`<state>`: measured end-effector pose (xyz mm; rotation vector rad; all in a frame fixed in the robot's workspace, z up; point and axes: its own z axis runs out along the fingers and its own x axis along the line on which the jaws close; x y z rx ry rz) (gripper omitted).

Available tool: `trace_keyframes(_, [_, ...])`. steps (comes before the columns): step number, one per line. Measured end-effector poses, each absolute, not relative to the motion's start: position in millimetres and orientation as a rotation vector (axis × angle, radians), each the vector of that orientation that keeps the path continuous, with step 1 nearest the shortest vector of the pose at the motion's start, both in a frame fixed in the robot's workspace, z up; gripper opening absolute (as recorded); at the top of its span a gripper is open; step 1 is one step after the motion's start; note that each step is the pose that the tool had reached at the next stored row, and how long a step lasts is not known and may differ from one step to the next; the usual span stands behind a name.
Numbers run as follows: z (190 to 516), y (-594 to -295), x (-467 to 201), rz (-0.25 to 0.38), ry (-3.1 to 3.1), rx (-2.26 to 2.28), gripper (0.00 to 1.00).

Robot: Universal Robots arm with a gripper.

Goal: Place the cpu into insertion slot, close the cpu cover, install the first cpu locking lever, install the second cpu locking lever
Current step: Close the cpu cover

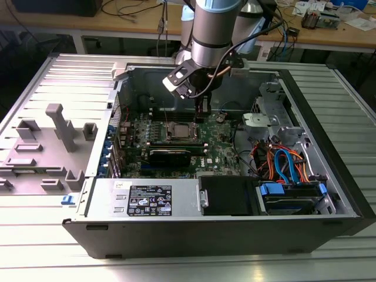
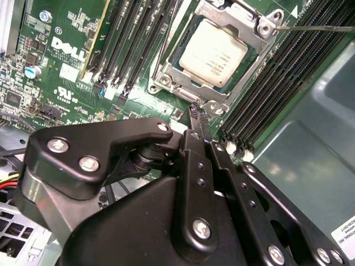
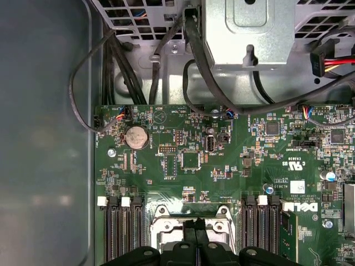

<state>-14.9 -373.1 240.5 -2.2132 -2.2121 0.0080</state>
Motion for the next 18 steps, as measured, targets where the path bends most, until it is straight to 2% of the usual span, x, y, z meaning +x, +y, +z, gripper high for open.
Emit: trace_keyframes(18, [229,-373,-63,-0.001,-2.235,-2.184,0.11])
